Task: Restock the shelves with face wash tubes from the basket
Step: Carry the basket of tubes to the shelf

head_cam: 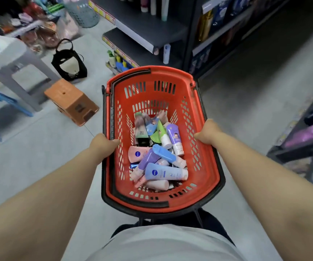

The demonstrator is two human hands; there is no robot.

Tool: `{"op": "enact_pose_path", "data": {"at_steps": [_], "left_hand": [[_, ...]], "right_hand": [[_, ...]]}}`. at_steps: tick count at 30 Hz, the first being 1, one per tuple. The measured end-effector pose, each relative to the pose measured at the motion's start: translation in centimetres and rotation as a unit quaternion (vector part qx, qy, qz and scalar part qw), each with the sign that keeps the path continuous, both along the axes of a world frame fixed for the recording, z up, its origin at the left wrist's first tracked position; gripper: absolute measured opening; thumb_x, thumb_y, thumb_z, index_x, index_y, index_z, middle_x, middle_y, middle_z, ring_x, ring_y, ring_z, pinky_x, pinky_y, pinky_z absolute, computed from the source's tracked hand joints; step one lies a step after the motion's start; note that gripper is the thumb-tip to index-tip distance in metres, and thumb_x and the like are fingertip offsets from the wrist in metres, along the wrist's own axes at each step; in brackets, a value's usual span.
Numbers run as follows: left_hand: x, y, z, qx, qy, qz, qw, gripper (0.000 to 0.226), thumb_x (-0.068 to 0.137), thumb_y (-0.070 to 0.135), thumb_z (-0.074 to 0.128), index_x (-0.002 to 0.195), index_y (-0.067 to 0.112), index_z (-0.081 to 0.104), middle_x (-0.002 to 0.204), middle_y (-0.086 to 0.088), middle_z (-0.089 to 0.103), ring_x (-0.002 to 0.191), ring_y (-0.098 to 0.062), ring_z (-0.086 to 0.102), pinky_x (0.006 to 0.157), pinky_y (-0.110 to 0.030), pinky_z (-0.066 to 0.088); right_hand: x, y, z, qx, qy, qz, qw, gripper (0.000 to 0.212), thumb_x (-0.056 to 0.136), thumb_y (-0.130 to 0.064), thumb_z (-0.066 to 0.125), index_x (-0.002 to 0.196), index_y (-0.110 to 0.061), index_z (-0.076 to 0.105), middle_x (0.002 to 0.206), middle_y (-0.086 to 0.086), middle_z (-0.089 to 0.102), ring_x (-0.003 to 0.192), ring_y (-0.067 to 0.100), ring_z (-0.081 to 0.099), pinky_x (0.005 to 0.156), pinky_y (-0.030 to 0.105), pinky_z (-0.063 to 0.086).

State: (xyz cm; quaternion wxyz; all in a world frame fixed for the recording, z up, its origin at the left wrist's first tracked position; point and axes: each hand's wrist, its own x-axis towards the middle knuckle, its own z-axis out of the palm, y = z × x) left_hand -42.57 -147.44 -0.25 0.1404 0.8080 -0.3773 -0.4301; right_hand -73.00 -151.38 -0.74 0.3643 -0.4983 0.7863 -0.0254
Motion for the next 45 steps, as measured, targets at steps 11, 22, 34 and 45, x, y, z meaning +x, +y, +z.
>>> {"op": "enact_pose_path", "data": {"at_steps": [11,22,34,45], "left_hand": [[8.1,-21.8,0.4,0.006,-0.007,0.053,0.999,0.043,0.087,0.023,0.066,0.124,0.006,0.053,0.117,-0.014,0.063,0.094,-0.028,0.062,0.079,-0.033,0.048],[16.3,-35.6,-3.9,0.078,0.026,-0.050,0.995,0.031,0.088,0.024,0.064,0.113,0.010,0.052,0.105,-0.009,0.061,0.088,-0.024,0.059,0.080,-0.034,0.049],[19.9,-48.4,-4.3,0.080,-0.062,-0.404,0.909,0.034,0.088,0.019,0.062,0.117,0.001,0.059,0.114,-0.016,0.063,0.095,-0.031,0.060,0.077,-0.030,0.045],[11.5,-50.9,-10.0,0.083,-0.078,-0.596,0.795,0.035,0.083,0.025,0.065,0.115,0.010,0.062,0.102,-0.006,0.064,0.090,-0.026,0.061,0.085,-0.033,0.050]], "right_hand": [[9.2,-24.2,-0.9,0.005,-0.028,0.017,0.999,0.062,0.082,-0.023,0.072,0.128,0.003,0.039,0.130,0.017,0.053,0.119,0.031,0.054,0.095,0.033,0.043],[16.7,-32.1,-5.4,0.068,-0.002,-0.075,0.995,0.075,0.078,-0.029,0.075,0.132,0.003,0.035,0.132,0.017,0.051,0.119,0.032,0.053,0.098,0.035,0.044],[28.0,-25.0,-7.2,0.091,-0.014,-0.397,0.913,0.078,0.081,-0.026,0.072,0.137,0.008,0.029,0.138,0.021,0.045,0.126,0.032,0.048,0.101,0.032,0.038],[30.6,-19.0,-11.6,0.091,-0.053,-0.594,0.797,0.072,0.085,-0.023,0.068,0.134,0.012,0.030,0.138,0.025,0.042,0.129,0.034,0.044,0.102,0.031,0.035]]}}
